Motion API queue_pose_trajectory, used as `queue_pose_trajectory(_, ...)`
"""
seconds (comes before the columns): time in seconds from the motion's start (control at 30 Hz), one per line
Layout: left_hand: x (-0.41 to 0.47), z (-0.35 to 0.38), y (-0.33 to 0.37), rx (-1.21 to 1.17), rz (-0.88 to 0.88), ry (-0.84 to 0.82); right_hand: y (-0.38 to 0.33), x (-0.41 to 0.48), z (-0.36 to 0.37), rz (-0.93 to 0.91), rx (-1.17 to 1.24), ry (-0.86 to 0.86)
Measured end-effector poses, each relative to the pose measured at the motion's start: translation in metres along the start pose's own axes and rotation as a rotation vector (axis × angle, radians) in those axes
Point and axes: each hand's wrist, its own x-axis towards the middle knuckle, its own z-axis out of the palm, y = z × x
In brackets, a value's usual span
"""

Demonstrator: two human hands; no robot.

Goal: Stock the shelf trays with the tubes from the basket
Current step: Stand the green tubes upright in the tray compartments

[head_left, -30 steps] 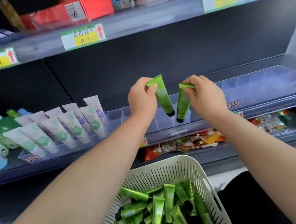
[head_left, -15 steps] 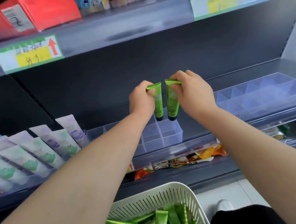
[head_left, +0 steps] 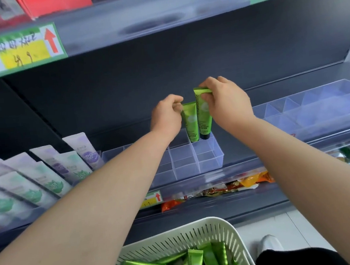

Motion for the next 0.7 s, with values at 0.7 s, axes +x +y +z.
queue_pose_trajectory(0.7,-0.043,-0.033,-0.003,0.519,0.285,-0.090,-0.004,-0.014,0.026,0.034,-0.206,-0.208)
